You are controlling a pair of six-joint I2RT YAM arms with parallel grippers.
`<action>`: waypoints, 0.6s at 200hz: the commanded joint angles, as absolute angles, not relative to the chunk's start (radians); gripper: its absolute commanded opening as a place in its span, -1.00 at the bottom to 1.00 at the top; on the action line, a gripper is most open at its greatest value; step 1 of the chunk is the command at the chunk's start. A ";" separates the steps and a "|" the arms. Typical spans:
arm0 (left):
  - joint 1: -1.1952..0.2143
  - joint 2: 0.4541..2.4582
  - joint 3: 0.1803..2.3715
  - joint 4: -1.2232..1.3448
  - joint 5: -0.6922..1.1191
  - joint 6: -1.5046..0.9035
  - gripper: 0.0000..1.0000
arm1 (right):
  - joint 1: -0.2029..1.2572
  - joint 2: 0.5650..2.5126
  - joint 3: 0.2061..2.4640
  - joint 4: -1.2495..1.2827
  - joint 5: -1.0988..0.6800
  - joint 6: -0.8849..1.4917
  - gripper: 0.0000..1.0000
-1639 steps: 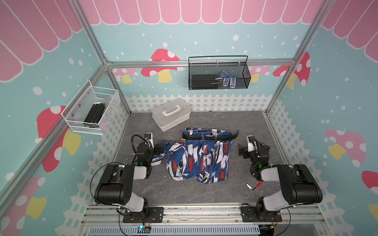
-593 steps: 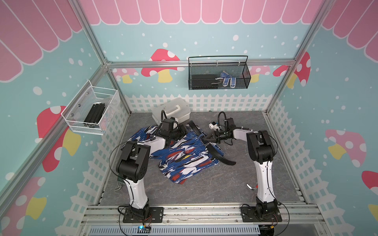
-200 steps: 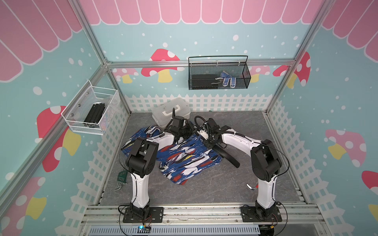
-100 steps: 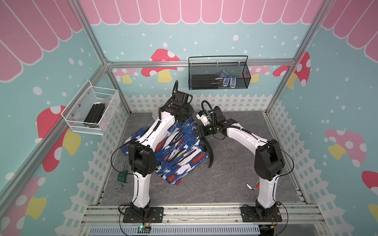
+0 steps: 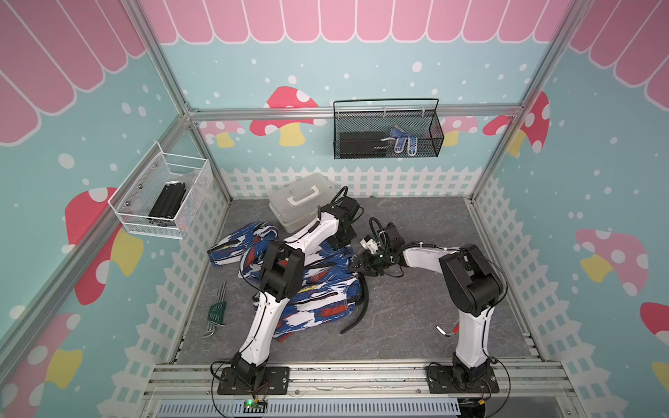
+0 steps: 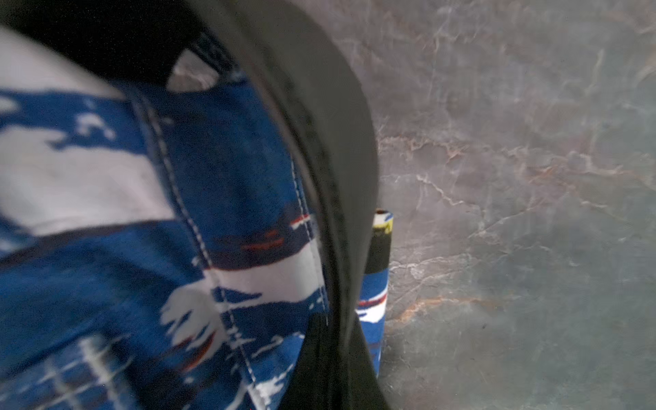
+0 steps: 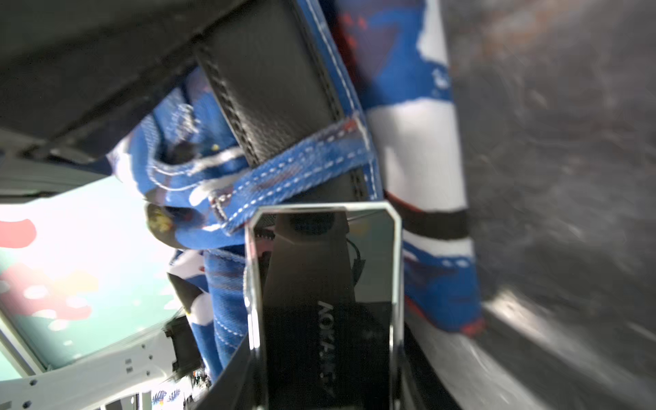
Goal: Remove the belt from the trousers
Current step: Adjust the trousers at the center of the board.
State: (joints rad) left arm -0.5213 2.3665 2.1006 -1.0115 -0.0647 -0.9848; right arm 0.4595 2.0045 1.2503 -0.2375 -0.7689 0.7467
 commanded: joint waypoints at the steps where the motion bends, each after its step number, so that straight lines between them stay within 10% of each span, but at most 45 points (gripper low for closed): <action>1: -0.502 2.368 2.171 -1.040 -0.164 -1.022 -1.00 | 0.437 2.016 1.402 -0.560 -0.665 0.568 -0.27; 27: -0.502 2.367 2.182 -1.038 -0.155 -1.005 -1.00 | 0.438 1.995 1.512 -0.703 -0.505 0.418 0.18; 120: -0.470 2.333 2.112 -0.961 0.025 -1.037 -1.00 | 0.513 1.938 1.536 -0.553 -0.361 0.388 0.04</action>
